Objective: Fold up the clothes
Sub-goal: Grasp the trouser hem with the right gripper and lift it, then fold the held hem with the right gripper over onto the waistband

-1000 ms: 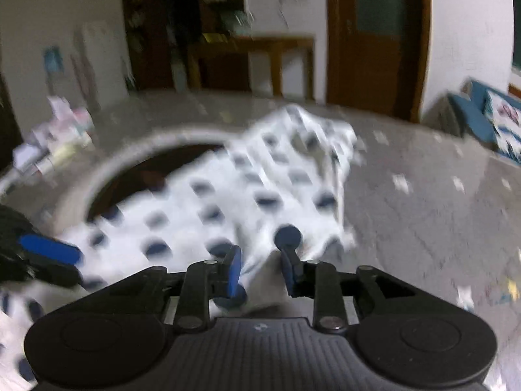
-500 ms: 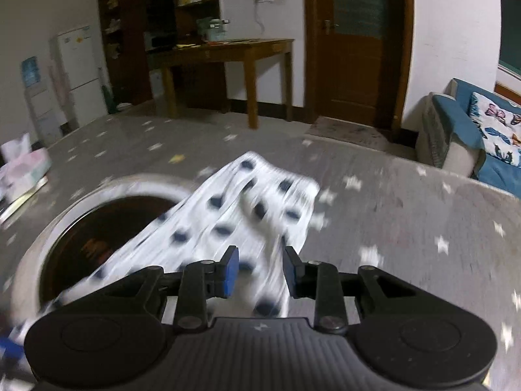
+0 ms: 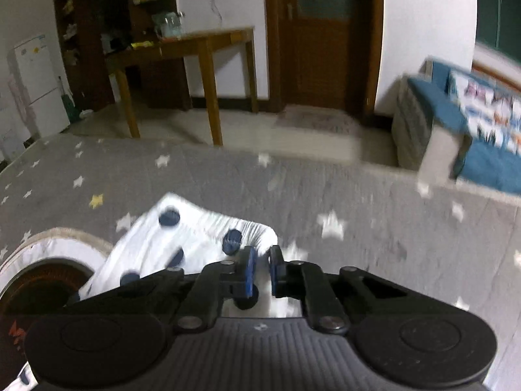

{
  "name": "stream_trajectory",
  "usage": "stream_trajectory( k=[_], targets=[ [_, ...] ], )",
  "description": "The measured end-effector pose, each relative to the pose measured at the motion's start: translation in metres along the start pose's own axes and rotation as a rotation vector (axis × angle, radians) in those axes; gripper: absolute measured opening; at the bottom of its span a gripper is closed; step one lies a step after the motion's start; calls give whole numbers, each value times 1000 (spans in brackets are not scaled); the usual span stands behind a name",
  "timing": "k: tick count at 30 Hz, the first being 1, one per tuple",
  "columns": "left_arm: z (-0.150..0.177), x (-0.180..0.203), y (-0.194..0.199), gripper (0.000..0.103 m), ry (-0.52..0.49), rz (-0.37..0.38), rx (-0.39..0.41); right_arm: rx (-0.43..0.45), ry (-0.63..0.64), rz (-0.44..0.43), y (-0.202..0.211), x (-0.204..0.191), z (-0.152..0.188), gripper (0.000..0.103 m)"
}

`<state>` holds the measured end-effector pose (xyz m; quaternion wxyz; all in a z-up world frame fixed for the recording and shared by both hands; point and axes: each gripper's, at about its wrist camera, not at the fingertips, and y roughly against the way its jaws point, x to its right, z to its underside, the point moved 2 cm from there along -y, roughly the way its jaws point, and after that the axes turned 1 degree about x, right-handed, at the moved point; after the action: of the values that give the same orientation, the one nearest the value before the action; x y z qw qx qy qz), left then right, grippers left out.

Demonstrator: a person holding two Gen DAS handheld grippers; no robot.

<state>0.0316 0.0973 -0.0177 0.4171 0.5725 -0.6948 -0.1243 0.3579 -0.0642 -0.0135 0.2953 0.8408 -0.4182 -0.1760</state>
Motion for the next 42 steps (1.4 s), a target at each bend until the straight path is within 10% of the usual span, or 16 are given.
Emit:
stream_trajectory(
  k=[4, 9, 17, 26, 42],
  targets=[
    [1, 0, 1, 35, 2, 3, 2, -3, -16, -1, -9, 4, -7, 11],
    [2, 1, 2, 35, 6, 7, 3, -50, -22, -21, -17, 9, -2, 40],
    [1, 0, 1, 35, 11, 10, 0, -42, -116, -124, -32, 19, 0, 41],
    [0, 2, 1, 38, 5, 4, -2, 16, -181, -199, -28, 23, 6, 13],
    [6, 12, 35, 51, -46, -132, 62, 193, -106, -350, 130, -18, 10, 11]
  ],
)
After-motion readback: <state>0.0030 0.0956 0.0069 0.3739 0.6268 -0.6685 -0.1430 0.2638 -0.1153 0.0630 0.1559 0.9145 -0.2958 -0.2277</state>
